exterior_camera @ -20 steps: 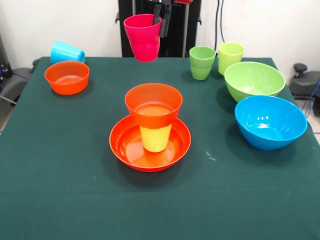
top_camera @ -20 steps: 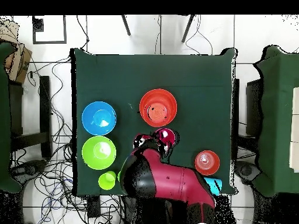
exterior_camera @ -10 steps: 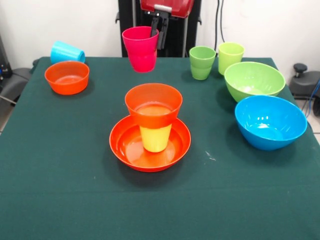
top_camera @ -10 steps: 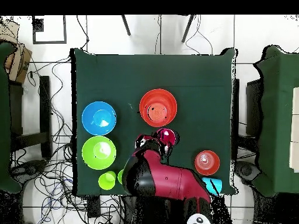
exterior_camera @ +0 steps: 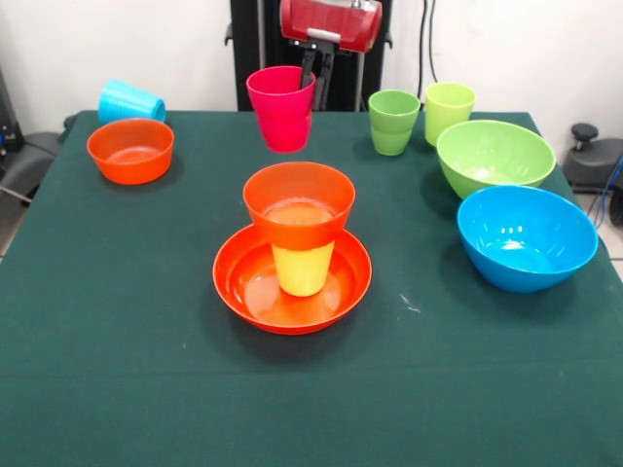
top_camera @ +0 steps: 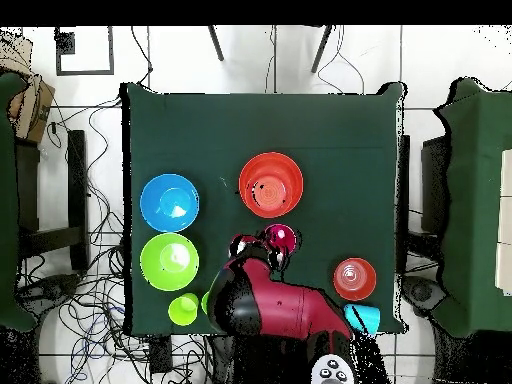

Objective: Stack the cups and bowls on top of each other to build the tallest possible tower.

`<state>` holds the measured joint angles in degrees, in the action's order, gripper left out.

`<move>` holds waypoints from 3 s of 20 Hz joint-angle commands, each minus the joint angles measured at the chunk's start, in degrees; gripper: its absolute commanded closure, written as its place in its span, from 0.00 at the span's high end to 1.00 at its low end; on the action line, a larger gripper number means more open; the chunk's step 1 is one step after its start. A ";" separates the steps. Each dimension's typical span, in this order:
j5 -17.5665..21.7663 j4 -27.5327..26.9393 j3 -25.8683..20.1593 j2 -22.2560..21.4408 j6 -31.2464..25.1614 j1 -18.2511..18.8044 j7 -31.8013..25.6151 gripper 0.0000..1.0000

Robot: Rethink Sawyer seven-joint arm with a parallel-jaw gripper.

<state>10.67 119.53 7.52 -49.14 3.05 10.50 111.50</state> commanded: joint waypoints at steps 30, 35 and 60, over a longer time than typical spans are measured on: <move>-3.07 -8.21 -3.42 6.30 1.23 -0.97 8.64 0.00; -3.70 -8.15 -2.85 6.98 2.08 -1.69 9.17 0.00; -2.69 2.62 -1.90 -0.33 -1.78 -0.77 9.74 0.00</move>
<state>8.14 115.98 9.35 -43.88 3.05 8.77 111.50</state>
